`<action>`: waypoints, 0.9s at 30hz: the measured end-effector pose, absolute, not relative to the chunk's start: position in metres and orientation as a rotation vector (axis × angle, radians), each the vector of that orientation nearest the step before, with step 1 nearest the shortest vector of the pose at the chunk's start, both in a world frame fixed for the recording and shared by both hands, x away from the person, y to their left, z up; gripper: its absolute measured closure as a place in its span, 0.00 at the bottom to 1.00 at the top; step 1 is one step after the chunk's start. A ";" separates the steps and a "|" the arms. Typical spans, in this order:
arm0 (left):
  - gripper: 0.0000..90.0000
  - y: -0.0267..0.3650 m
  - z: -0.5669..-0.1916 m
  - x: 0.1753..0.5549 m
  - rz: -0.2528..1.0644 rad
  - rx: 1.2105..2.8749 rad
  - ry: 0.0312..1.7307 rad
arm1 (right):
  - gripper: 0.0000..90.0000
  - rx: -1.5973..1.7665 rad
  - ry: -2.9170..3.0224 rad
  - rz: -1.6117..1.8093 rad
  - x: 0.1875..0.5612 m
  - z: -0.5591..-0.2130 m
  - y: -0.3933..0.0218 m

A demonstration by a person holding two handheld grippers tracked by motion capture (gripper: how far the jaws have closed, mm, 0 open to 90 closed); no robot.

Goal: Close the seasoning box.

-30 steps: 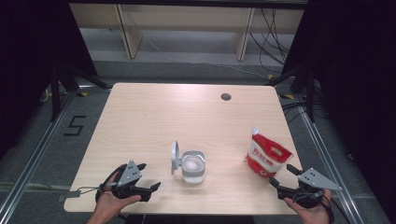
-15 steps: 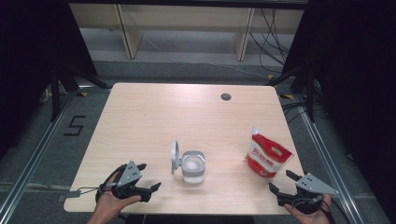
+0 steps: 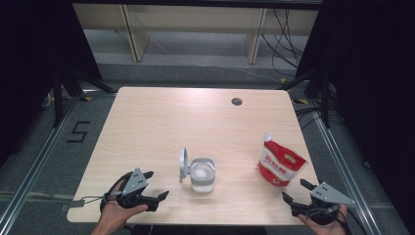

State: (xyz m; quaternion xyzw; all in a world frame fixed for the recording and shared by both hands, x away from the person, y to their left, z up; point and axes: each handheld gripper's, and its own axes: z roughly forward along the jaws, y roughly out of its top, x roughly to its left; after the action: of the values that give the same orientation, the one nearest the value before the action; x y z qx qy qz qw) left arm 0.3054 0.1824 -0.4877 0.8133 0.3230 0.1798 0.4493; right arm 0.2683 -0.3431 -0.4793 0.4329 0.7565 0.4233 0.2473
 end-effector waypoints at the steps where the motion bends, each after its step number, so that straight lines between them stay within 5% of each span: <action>1: 0.18 0.183 -0.487 0.306 0.443 2.013 0.795 | 0.23 1.139 2.069 1.143 0.271 -0.480 -0.345; 7: 0.28 0.185 -0.484 0.304 0.439 1.994 0.794 | 0.23 1.187 2.059 1.148 0.270 -0.479 -0.343; 19: 0.91 0.183 -0.475 0.303 0.460 1.942 0.761 | 0.23 1.208 2.046 1.149 0.271 -0.480 -0.345; 27: 0.99 0.184 -0.466 0.310 0.454 1.920 0.748 | 0.24 1.162 2.046 1.148 0.276 -0.482 -0.348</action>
State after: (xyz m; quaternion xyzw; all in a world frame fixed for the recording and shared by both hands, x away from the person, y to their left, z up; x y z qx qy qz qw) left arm 0.3098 0.1837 -0.4664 0.7915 0.3082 0.1872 0.4934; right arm 0.2764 -0.3479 -0.4815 0.4286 0.7548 0.4237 0.2588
